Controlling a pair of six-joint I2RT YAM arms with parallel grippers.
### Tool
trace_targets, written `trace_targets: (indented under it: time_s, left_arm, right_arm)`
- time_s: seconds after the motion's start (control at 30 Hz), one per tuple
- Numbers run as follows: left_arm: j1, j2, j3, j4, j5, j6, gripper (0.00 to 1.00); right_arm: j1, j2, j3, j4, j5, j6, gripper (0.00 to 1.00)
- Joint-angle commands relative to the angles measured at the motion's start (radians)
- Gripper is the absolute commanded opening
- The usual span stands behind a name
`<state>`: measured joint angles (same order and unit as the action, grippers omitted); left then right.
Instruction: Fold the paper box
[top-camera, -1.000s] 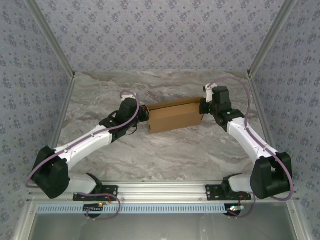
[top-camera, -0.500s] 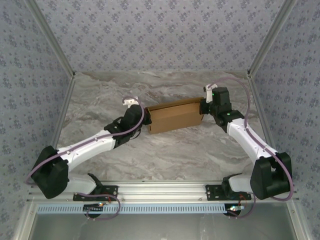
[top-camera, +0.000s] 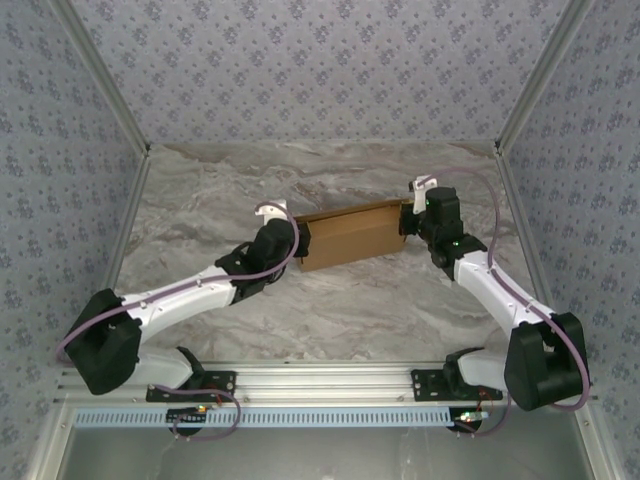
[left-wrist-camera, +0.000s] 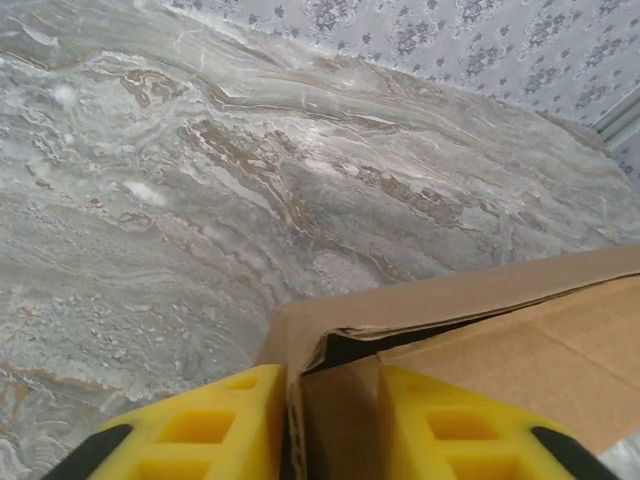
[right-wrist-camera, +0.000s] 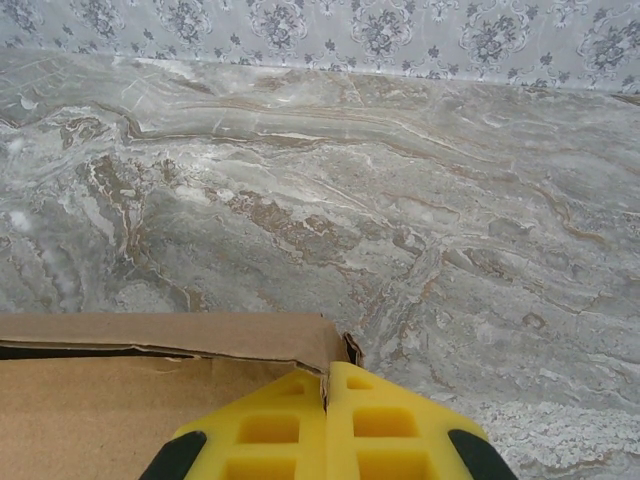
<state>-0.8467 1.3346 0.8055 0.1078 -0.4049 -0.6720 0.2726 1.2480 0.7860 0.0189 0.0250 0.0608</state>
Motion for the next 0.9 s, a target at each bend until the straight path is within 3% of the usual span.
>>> trace_targets:
  time_s: [0.0,0.3,0.57,0.87]
  left_arm:
    - [-0.016,-0.033,-0.007,-0.124,0.061,0.05,0.38]
    - [-0.001,-0.138,0.065,-0.258,0.043,0.137,0.61]
    - [0.089,-0.193,0.138,-0.283,0.147,0.24,0.73]
    - [0.253,0.084,0.42,-0.461,0.363,0.297,0.73]
  right_arm:
    - [0.023,0.029,-0.062,-0.22,-0.004,0.002,0.02]
    - [0.034,0.027,-0.056,-0.221,0.008,0.002,0.02]
    - [0.04,0.022,-0.051,-0.23,0.018,-0.003,0.02]
    - [0.044,0.019,-0.044,-0.24,0.02,-0.005,0.02]
